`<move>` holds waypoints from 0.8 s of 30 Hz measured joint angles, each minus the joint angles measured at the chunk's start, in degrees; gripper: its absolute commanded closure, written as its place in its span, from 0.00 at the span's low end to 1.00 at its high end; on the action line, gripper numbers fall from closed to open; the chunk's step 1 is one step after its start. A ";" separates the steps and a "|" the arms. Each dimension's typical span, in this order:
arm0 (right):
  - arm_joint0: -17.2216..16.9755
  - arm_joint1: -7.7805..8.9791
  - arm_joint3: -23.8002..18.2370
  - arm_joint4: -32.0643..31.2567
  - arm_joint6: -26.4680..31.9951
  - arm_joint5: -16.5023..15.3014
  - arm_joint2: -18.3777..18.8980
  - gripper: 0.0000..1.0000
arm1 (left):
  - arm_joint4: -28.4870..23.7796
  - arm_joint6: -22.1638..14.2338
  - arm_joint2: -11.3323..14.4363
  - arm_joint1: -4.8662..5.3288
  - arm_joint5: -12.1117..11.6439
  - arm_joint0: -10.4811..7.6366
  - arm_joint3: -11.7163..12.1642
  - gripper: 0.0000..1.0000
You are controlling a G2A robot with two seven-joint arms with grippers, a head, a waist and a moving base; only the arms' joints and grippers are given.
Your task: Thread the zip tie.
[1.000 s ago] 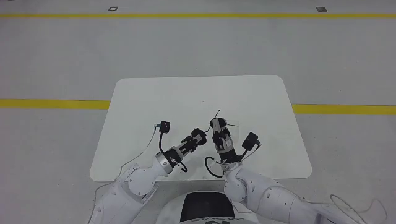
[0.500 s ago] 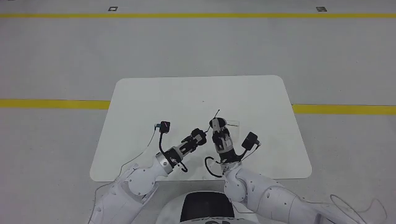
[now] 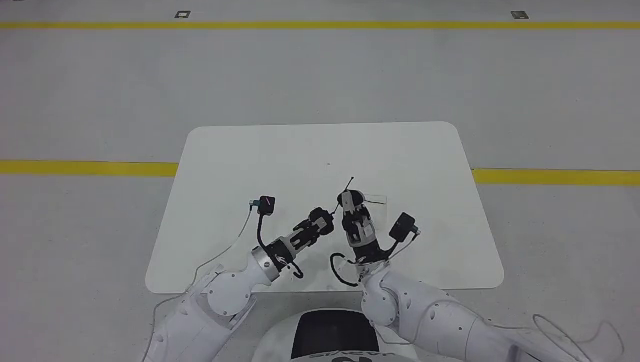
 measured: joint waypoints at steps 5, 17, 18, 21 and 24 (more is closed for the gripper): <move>-0.09 -0.17 0.24 0.01 -0.17 0.00 0.14 1.00 | 0.00 0.00 0.00 0.00 0.00 0.00 0.00 1.00; -0.38 0.22 -0.59 -0.69 -1.58 0.00 0.04 1.00 | 0.00 0.00 0.00 0.00 0.00 0.00 0.00 1.00; -0.38 0.29 -0.66 -0.65 -1.70 0.00 0.01 1.00 | 0.00 0.00 0.00 0.00 0.00 0.00 0.00 1.00; -0.37 0.49 -1.03 -0.63 -2.12 0.00 -0.13 1.00 | 0.00 0.00 0.00 0.00 0.00 0.00 0.00 1.00; -0.30 0.69 -1.21 -0.57 -2.26 0.00 -0.32 1.00 | 0.00 0.00 0.00 0.00 0.00 0.00 0.00 1.00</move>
